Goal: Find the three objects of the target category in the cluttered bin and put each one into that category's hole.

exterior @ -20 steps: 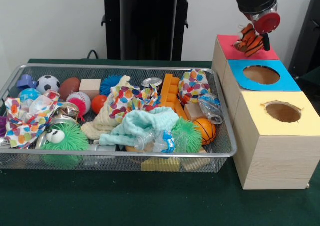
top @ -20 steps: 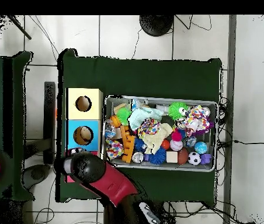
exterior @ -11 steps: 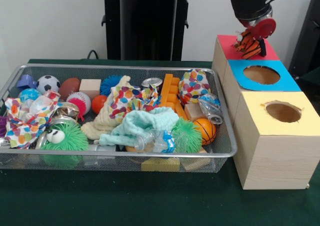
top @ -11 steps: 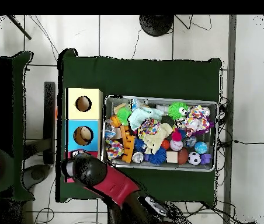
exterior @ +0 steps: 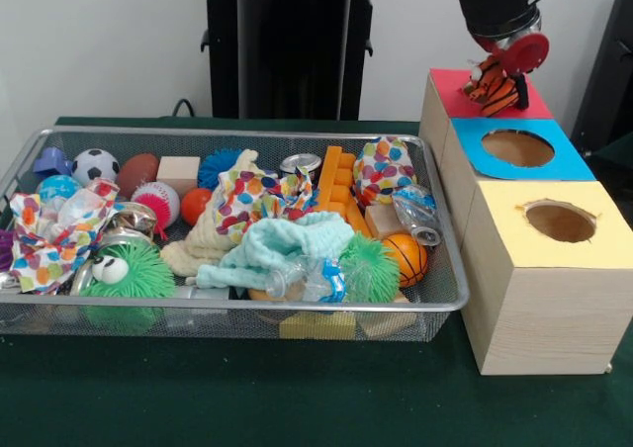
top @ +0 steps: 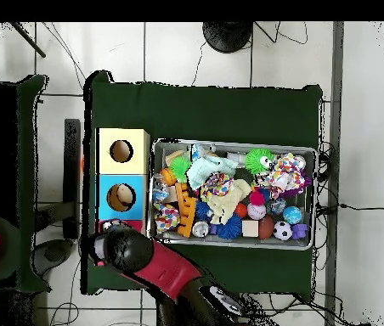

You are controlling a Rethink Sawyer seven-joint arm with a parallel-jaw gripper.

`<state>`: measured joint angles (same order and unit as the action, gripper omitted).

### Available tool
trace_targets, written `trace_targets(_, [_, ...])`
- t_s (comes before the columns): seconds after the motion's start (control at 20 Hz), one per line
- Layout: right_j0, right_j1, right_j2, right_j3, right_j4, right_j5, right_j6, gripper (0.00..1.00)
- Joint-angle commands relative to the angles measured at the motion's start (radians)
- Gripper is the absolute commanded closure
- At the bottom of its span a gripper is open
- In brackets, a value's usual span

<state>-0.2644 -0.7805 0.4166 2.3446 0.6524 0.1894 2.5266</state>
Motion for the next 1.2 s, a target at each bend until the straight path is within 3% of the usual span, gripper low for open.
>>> trace_targets(0.05, [0.000,-0.020,0.135,0.119,0.070,0.045,0.228,1.00])
trace_targets(0.45, [0.050,-0.220,0.130,0.143,0.197,0.295,0.317,1.00])
trace_targets(0.65, [0.124,-0.275,0.073,0.109,0.193,0.367,0.381,1.00])
trace_targets(0.9, [0.183,-0.242,0.024,0.113,0.231,0.299,0.292,1.00])
trace_targets(1.05, [0.159,-0.165,0.040,0.122,0.263,0.190,0.185,1.00])
trace_targets(1.2, [0.145,-0.140,0.055,0.124,0.273,0.148,0.148,1.00])
